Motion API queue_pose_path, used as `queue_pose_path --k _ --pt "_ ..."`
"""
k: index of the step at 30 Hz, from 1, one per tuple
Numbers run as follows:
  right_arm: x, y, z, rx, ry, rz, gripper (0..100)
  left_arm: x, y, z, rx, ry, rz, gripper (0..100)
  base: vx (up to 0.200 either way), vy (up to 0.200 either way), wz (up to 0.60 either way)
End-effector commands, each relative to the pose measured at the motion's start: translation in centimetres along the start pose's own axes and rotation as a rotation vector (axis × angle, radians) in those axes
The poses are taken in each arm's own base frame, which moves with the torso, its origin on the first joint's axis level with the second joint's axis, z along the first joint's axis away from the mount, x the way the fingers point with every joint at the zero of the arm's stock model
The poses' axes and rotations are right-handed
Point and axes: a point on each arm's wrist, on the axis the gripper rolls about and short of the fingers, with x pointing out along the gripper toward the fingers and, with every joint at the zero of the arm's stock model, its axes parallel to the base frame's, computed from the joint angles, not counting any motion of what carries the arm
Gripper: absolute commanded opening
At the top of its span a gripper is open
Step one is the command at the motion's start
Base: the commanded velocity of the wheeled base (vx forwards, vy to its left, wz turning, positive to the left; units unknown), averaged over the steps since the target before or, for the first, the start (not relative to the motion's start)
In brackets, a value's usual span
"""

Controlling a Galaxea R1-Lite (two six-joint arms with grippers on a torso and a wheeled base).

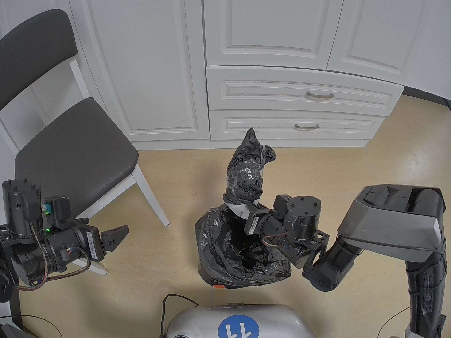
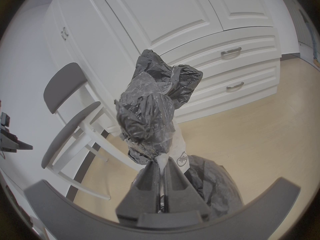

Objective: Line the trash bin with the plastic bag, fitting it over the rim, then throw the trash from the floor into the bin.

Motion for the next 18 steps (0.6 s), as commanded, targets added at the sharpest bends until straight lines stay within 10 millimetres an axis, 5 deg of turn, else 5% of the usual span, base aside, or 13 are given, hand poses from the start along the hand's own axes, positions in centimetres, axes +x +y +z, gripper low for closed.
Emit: queue_pose_path --k 1,8,18 --pt "-0.9 1.0 -0.6 -0.008 0.033 0.021 0 -0.2 0.2 -0.8 0.005 0.02 0.008 100 0.0 0.0 0.0" --pt "-0.3 0.3 -4.9 -0.025 0.115 0.008 0 -0.2 0.2 -0.9 0.004 0.022 0.005 100 0.0 0.0 0.0" --pt "0.1 -1.8 -7.5 -0.017 0.132 -0.025 0 0.0 0.1 -0.8 0.008 0.027 0.002 100 0.0 0.0 0.0"
